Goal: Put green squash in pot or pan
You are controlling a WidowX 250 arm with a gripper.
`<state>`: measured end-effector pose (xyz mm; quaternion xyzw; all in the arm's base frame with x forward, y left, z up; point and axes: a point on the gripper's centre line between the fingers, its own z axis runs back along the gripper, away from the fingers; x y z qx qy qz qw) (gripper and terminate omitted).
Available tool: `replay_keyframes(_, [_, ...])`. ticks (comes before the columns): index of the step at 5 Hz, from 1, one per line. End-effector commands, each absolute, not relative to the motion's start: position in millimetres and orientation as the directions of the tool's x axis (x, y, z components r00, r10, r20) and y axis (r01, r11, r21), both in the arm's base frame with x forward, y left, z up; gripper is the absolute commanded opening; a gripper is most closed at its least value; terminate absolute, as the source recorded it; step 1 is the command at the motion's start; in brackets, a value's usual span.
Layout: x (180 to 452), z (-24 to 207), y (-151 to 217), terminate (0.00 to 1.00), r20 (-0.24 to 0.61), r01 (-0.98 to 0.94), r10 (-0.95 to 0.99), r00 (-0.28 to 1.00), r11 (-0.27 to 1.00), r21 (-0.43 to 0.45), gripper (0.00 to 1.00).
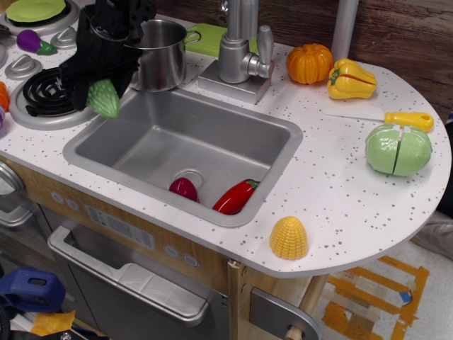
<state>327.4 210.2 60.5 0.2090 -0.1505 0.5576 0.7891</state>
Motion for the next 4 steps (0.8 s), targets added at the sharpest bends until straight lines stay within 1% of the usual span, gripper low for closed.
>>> replay_keyframes(1, [357, 124, 232, 0.0, 0.632, -0.937, 0.703, 0.326, 0.328, 0.119, 0.0])
replay_keyframes(2, [388, 137, 236, 0.0, 0.66, -0.923, 0.669, 0.342, 0.372, 0.101, 0.0])
replay_keyframes(3, [419, 140, 238, 0.0, 0.693, -0.903, 0.631, 0.348, 0.425, 0.066, 0.0])
replay_keyframes(4, [442, 135, 234, 1.0, 0.689, -0.868, 0.617, 0.38, 0.496, 0.035, 0.0])
